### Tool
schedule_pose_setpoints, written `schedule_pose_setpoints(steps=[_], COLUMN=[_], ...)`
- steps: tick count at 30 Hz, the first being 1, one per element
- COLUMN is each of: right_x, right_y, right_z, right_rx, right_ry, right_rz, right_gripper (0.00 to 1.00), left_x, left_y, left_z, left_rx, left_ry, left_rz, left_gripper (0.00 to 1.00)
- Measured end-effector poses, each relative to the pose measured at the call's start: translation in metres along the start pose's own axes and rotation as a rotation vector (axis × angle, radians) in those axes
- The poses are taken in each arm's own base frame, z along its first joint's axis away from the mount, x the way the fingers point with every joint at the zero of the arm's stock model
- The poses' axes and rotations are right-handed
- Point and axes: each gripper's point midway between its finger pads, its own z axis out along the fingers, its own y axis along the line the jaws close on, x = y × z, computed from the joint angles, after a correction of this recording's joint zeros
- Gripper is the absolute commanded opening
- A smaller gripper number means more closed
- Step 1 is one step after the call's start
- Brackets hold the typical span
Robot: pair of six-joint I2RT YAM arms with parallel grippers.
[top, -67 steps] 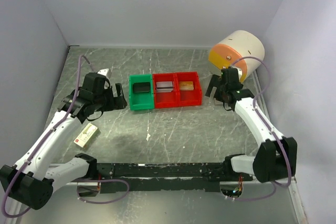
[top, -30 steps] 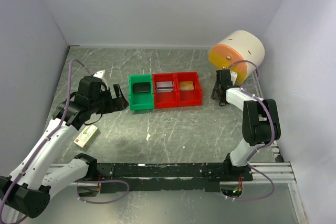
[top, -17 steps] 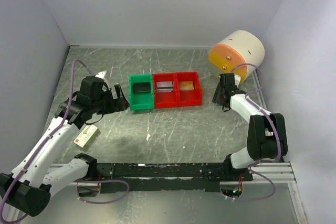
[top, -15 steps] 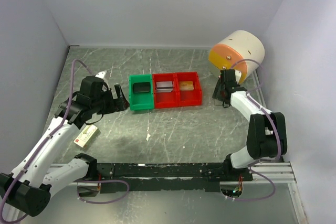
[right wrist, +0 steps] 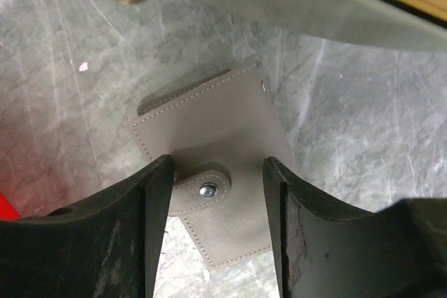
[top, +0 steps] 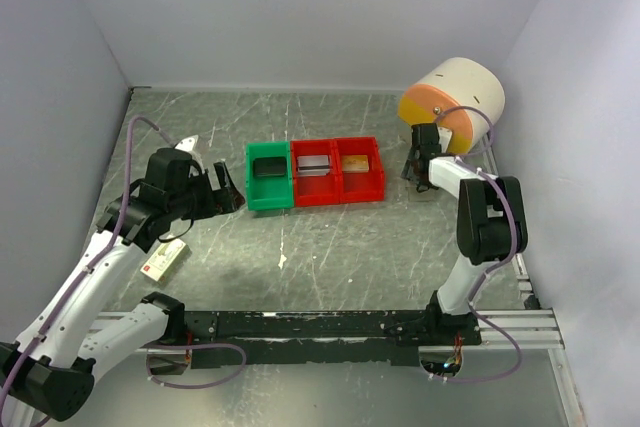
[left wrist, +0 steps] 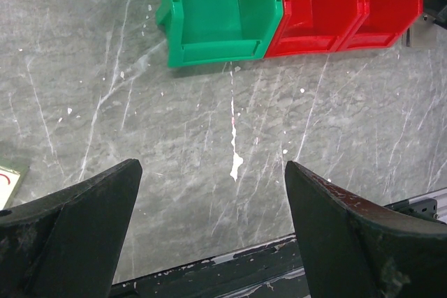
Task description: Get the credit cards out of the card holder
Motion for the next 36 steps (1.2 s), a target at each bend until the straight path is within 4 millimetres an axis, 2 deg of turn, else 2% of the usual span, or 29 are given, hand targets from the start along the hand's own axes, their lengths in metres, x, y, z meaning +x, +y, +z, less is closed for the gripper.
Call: schedule_pose_setpoints(steps=[5,12,18,22,25,28,30,32,34,36], right_x=[0.01,0.03,0.072,0.095,0.084,0.053,0.038,0.03,0.037,0.058], right_y=[-0.005,-0.009,-0.007,-0.003,-0.005,-0.011,-0.015,-0.02,-0.025,-0.027], right_z=[-0.006,-0.021,-0.057,-0.091,-0.115,-0.128,-0.127,-0.115,-0.097,-0.078], right_rx=[-0.015,-0.062,-0.165,-0.252,-0.276,-0.247,-0.223,-0.195,-0.175,-0.167], right_ry=[-0.027,-0.014,0.07,0.118,0.08,-0.005,-0.028,-0.013,0.041,0.127], right_rz=[0.017,0.023,0.024,0.028,0.034,0.055,0.069,0.085,0.094,0.09], right_gripper=[0.4,0.38,0.4,0.49,0.64,0.68,0.68,0.68,0.67,0.66], left_x=[0.0,0.002,0.004,0.01,0.013,0.016,0.021,0.026,0.031,0.035], left_y=[0.0,-0.002,-0.005,-0.007,-0.013,-0.025,-0.033,-0.039,-0.046,-0.05], left_z=[0.0,0.007,0.01,0.015,0.02,0.025,0.027,0.029,0.028,0.027], left_rx=[0.0,0.004,0.024,0.046,0.074,0.111,0.134,0.15,0.167,0.181], left_ry=[0.001,0.023,0.029,0.049,0.071,0.087,0.102,0.116,0.126,0.131], left_rz=[-0.003,-0.01,-0.011,-0.011,-0.006,0.013,0.033,0.046,0.058,0.065], left_gripper=[0.96,0.96,0.96,0.96,0.96,0.96,0.96,0.96,0.96,0.96])
